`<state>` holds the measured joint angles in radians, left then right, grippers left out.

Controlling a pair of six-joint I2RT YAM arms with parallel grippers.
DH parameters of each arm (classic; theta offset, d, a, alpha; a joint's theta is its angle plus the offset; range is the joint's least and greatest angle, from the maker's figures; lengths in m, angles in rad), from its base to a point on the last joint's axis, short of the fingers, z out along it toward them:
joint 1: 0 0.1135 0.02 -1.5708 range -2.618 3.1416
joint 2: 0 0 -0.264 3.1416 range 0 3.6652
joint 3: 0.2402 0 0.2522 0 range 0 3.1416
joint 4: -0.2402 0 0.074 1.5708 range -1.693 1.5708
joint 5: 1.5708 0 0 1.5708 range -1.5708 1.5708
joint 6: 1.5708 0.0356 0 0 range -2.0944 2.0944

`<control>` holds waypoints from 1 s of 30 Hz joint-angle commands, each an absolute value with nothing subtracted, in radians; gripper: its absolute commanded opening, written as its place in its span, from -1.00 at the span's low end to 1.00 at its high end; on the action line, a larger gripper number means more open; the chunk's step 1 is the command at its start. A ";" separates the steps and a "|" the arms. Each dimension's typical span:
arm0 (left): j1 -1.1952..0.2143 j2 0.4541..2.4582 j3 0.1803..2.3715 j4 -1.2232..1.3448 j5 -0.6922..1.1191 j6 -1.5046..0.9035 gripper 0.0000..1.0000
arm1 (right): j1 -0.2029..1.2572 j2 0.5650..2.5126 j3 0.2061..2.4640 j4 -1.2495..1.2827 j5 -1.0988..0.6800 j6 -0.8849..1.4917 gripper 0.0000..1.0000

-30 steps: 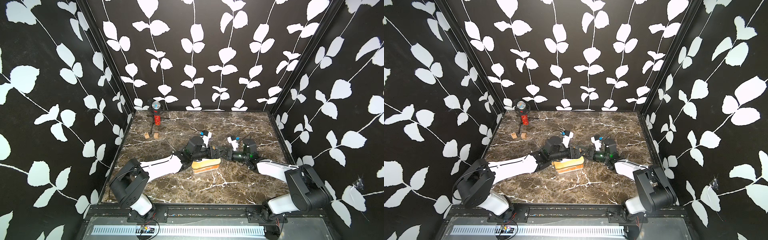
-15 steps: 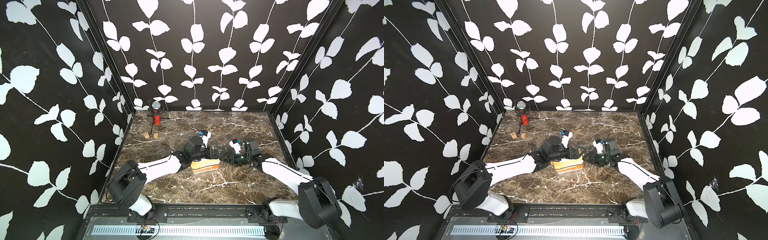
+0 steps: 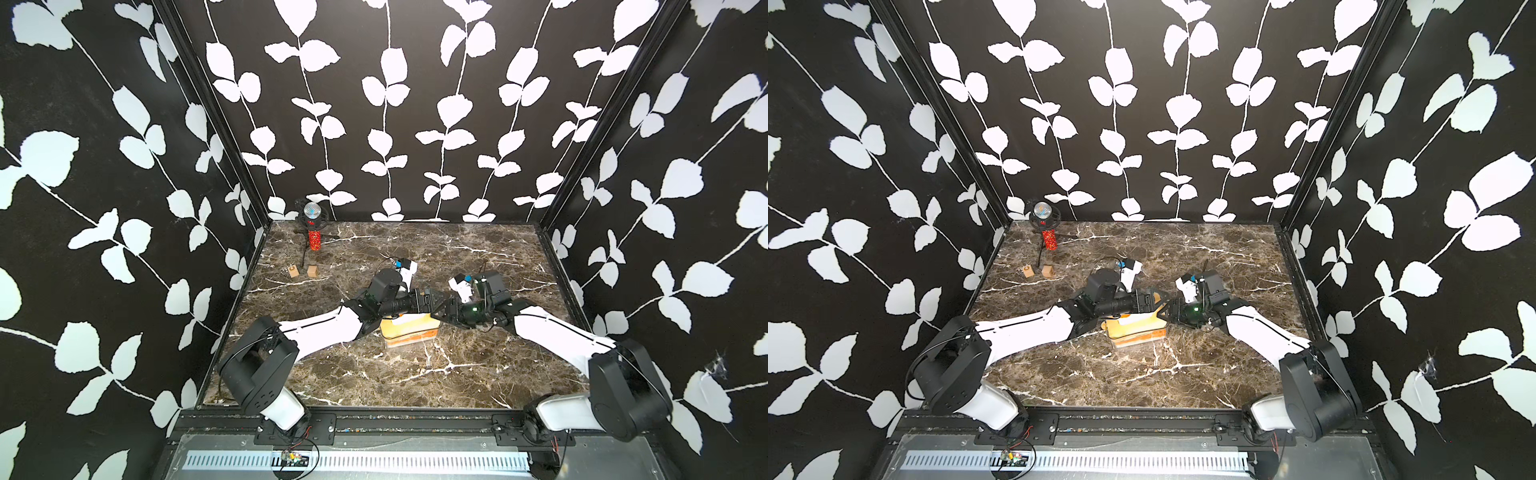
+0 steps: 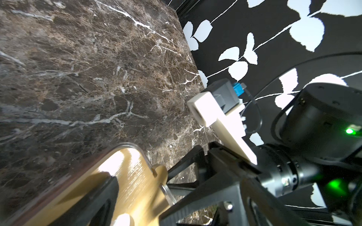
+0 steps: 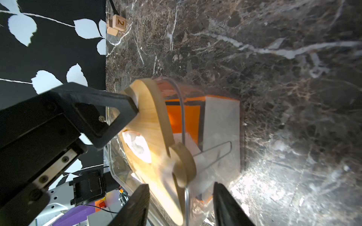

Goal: Put the tissue paper into the tissue box
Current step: Close the box lid on the tissue box.

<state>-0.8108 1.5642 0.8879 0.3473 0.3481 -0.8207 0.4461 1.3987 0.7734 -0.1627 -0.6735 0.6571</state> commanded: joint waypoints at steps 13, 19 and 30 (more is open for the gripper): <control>-0.811 1.641 0.831 0.521 0.405 -0.952 0.97 | 0.511 1.450 0.828 -0.106 -0.552 0.650 -0.26; -0.811 1.669 0.817 0.567 0.414 -0.974 0.97 | 0.515 1.442 0.796 -0.084 -0.552 0.622 -0.55; -0.775 1.534 0.882 0.428 0.397 -0.884 0.97 | 0.515 1.384 0.804 -0.111 -0.556 0.633 0.09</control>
<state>-0.7959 1.6169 0.8513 0.5529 0.4080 -0.9459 0.5110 1.4235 0.7956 -0.1204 -0.5747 0.6266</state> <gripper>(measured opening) 0.987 0.532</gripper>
